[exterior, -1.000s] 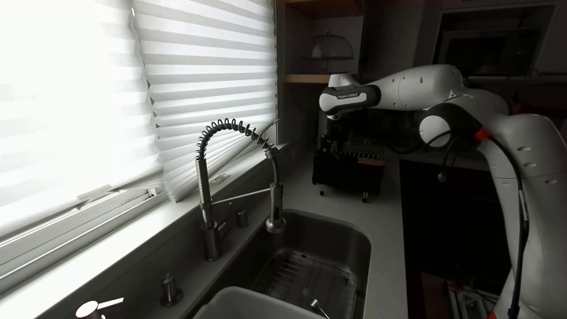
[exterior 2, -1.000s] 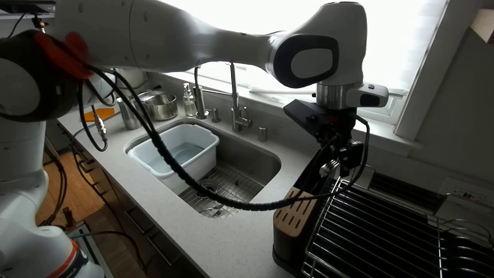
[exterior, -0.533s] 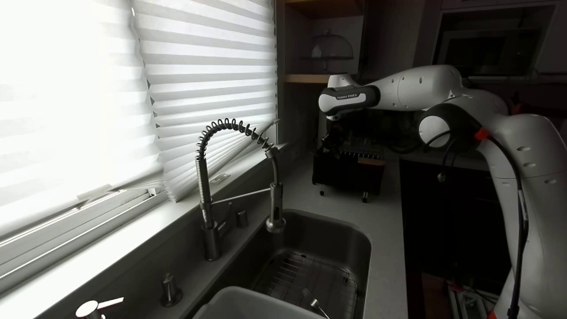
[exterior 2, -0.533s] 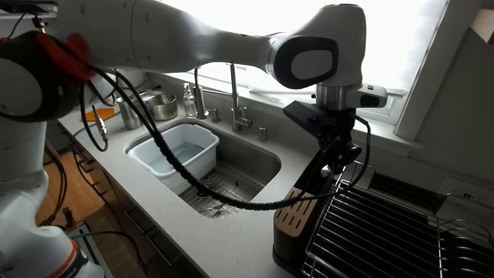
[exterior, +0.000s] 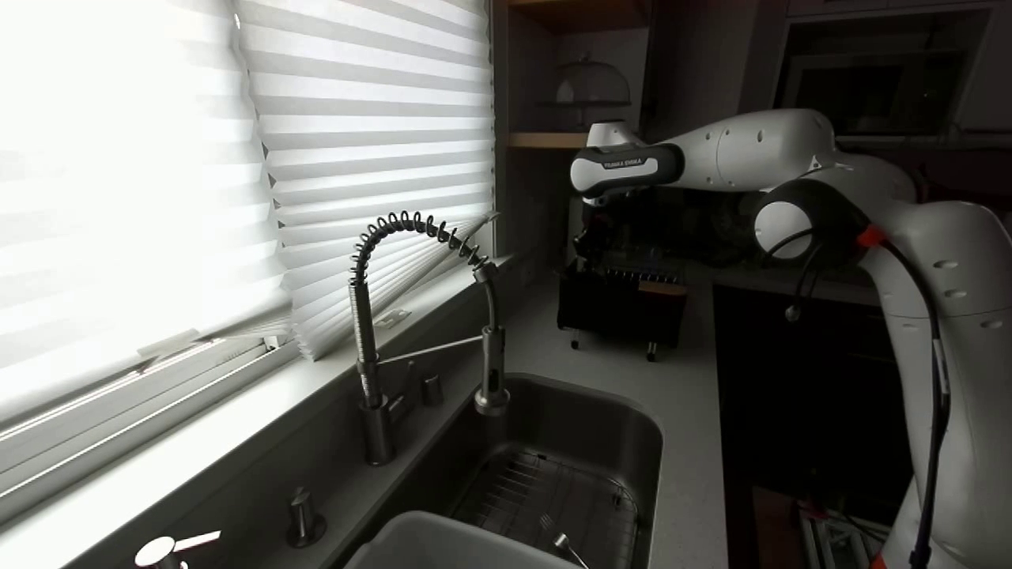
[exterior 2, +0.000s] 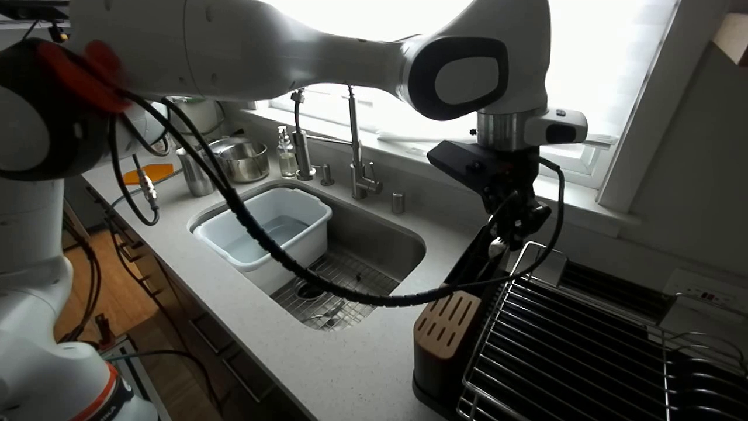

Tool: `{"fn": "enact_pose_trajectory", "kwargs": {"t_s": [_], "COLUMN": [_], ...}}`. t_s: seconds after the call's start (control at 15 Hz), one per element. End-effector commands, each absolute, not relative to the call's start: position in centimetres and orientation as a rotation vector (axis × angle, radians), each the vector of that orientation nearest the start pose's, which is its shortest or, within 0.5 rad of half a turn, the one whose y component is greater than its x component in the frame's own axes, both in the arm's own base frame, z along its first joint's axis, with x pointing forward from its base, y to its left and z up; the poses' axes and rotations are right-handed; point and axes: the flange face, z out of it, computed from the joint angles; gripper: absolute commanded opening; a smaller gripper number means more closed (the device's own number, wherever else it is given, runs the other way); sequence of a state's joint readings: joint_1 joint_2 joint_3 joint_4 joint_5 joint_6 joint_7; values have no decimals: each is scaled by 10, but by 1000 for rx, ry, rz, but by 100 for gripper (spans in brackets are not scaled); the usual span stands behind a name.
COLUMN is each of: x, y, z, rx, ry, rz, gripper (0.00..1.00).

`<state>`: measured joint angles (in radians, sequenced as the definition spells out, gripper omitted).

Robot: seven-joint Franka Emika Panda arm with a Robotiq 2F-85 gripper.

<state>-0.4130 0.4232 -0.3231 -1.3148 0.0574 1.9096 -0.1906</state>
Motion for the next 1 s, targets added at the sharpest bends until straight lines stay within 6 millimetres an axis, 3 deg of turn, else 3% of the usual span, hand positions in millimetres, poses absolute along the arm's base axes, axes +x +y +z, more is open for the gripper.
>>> {"fn": "enact_pose_trajectory", "kwargs": {"t_s": [0.0, 0.6, 0.93], "x": [538, 529, 540], "y": [-422, -405, -396], "z": [558, 636, 647], "rx": [-3200, -3209, -3154], "ry": [806, 890, 962], "rz": [-349, -616, -774], "gripper": [7, 7, 7]}}
